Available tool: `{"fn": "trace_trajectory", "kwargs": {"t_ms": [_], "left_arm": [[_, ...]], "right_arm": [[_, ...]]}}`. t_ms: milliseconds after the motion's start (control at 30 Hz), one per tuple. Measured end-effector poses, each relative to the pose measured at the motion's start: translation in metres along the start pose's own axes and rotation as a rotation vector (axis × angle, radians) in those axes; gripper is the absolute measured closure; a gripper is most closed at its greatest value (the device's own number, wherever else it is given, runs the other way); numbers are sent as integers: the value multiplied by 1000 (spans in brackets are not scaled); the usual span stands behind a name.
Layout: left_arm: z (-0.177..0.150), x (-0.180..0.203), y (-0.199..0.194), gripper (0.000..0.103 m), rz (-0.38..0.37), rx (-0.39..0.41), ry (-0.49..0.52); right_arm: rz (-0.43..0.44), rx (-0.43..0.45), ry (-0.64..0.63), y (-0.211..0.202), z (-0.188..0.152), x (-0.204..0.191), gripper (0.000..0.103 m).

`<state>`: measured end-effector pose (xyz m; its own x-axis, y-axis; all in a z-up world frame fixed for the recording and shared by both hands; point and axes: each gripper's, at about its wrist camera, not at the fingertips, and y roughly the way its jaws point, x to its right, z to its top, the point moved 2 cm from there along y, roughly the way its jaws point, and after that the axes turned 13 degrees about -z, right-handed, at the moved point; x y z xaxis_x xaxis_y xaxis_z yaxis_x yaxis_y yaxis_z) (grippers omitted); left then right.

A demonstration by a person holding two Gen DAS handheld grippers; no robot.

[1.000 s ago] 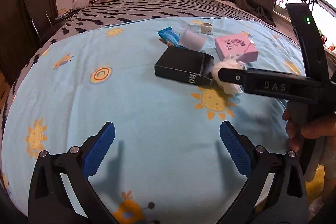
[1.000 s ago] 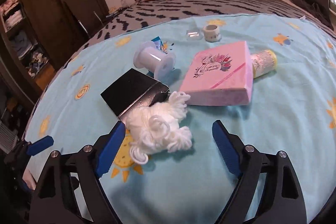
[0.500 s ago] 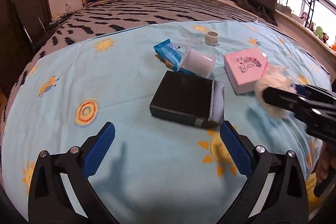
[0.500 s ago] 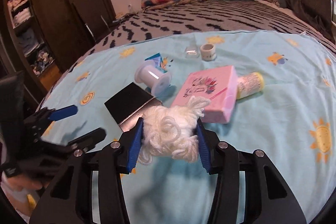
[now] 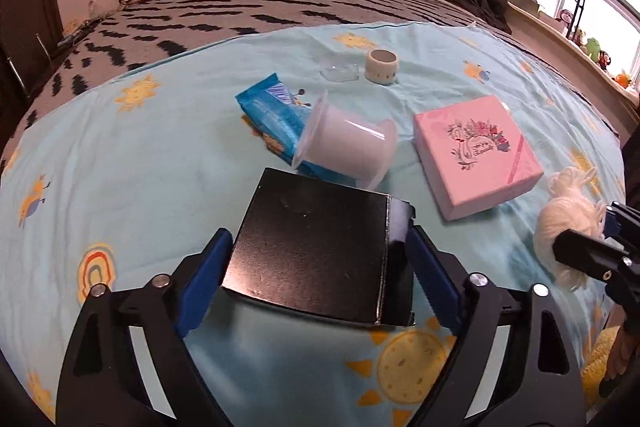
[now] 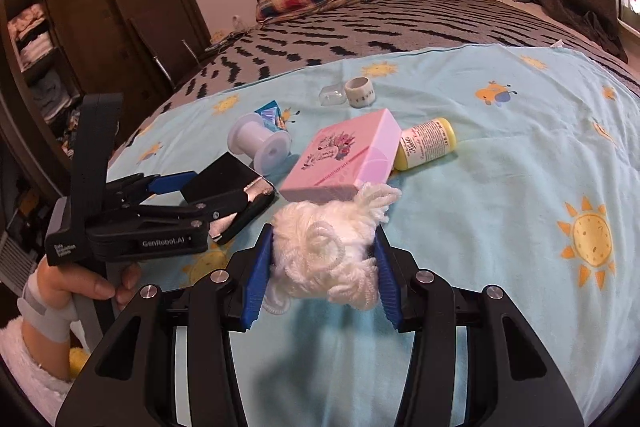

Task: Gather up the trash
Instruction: 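Grasp the black box with the left tool while the right tool holds the yarn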

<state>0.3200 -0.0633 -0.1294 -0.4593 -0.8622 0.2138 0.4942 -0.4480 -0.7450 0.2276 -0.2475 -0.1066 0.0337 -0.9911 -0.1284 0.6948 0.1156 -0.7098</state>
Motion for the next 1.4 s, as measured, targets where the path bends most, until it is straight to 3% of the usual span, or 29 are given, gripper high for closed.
{"fn": "trace_trajectory", "kwargs": {"t_ms": [300, 367, 433, 500, 633, 800, 867, 933, 1067, 1133, 1400], "left_arm": [[-8, 10, 3, 23, 12, -17, 33], [-8, 10, -6, 37, 28, 9, 24], [-7, 7, -21, 65, 62, 46, 5], [-7, 4, -34, 73, 44, 49, -25], [-17, 10, -39, 75, 53, 2, 6], [-32, 22, -41, 75, -2, -14, -1], [-35, 29, -40, 67, -8, -18, 6], [-36, 35, -35, 37, -28, -26, -5], [-31, 38, -25, 28, -20, -7, -41], [-26, 37, -19, 19, -16, -1, -70], [-9, 37, 16, 12, 40, -25, -113]], "right_arm": [[5, -15, 15, -9, -10, 3, 55], [-1, -12, 13, -15, -12, 3, 55], [-4, -9, 12, -22, -15, 3, 55], [-7, -4, 10, -29, -17, 2, 55], [0, 5, 14, -44, -22, -1, 55], [-3, 24, 22, -61, -27, -1, 55], [-7, 25, 24, -64, -29, 1, 55], [-12, 25, 28, -66, -30, 4, 55], [-16, 24, 36, -66, -32, 11, 55], [-17, 22, 41, -62, -33, 15, 55], [-16, 3, 58, -46, -35, 31, 55]]}}
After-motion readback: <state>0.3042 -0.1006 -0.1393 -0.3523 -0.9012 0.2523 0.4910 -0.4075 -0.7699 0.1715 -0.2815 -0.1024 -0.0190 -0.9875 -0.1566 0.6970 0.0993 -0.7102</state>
